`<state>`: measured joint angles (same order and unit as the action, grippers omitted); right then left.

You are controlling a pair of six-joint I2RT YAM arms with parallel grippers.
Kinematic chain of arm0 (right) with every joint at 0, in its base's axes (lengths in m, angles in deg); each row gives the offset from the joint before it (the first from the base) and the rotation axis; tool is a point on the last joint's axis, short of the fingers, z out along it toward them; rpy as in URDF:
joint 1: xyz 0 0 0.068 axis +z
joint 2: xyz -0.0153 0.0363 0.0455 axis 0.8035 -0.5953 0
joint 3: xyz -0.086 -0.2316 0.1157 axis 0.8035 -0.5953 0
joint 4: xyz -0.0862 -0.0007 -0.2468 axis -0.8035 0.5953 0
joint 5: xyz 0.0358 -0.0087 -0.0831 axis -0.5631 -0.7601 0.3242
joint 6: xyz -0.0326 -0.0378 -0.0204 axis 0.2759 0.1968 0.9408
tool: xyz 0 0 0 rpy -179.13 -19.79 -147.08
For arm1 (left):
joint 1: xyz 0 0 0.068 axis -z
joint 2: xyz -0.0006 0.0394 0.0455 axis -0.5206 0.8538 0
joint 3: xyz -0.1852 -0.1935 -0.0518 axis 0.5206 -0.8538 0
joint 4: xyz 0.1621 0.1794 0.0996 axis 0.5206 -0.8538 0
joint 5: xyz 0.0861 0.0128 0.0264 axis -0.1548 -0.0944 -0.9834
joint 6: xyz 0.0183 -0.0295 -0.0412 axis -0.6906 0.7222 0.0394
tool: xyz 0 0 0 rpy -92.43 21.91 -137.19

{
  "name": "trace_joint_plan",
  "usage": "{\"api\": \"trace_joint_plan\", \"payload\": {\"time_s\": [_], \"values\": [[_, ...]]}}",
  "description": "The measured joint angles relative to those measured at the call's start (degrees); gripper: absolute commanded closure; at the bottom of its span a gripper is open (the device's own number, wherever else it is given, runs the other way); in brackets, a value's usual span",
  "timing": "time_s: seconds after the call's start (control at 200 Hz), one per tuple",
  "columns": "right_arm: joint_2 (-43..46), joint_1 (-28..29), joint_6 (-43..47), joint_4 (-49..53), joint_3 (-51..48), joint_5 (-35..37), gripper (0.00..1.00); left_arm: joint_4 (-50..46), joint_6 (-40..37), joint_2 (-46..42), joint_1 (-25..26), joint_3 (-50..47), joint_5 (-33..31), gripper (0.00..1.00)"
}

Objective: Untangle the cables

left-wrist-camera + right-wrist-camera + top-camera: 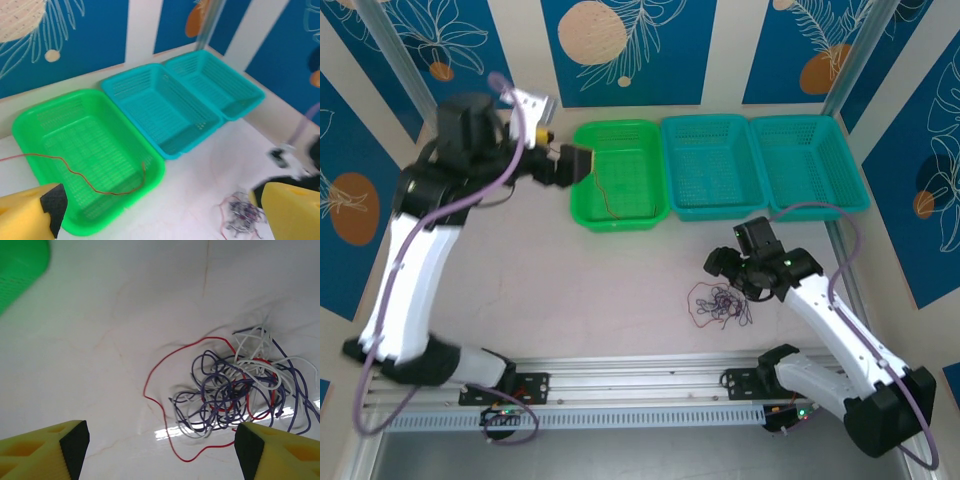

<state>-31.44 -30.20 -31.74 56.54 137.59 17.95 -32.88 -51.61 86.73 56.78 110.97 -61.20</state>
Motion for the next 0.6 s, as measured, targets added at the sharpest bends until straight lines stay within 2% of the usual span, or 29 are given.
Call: {"api": "trace_joint_plan", "payload": {"time_s": [0.085, 0.17, 0.29, 0.34, 0.395, 0.465, 0.56, 0.6], "values": [[-3.37, -0.2, -0.07, -0.83, -1.79, -0.39, 0.22, 4.26, 2.56, -9.35, 2.51, -15.06, 1.09, 0.0], [-6.19, -0.79, -1.11, -1.79, -4.04, -0.59, 0.21, 10.54, 6.84, -14.45, 6.97, -30.08, 1.92, 0.02], [-9.05, -1.68, -3.02, -3.19, -7.23, -0.74, 0.2, 18.88, 12.85, -13.09, 14.78, -46.31, 1.18, 0.05], [-10.16, -1.9, -3.52, -4.22, -8.41, -1.16, 0.24, 21.99, 15.02, -10.34, 18.27, -50.73, -0.15, 0.06], [-11.54, -1.99, -3.72, -5.4, -9.51, -1.84, 0.31, 25.16, 16.85, -6.93, 21.59, -53.72, -1.16, 0.08], [-13.11, -1.97, -3.76, -7.39, -10.71, -2.99, 0.51, 28.96, 18.82, -2.29, 24.76, -54.93, -2.71, 0.11], [-14.38, -1.68, -2.95, -10.21, -12.17, -4.85, 0.72, 35.23, 19.82, 3.69, 27.26, -54.84, -4.42, 0.13], [-14.67, -1.36, -2.8, -11.02, -12.41, -5.35, 0.77, 37.62, 19.93, 6.34, 27.91, -54.6, -4.98, 0.14]]}}
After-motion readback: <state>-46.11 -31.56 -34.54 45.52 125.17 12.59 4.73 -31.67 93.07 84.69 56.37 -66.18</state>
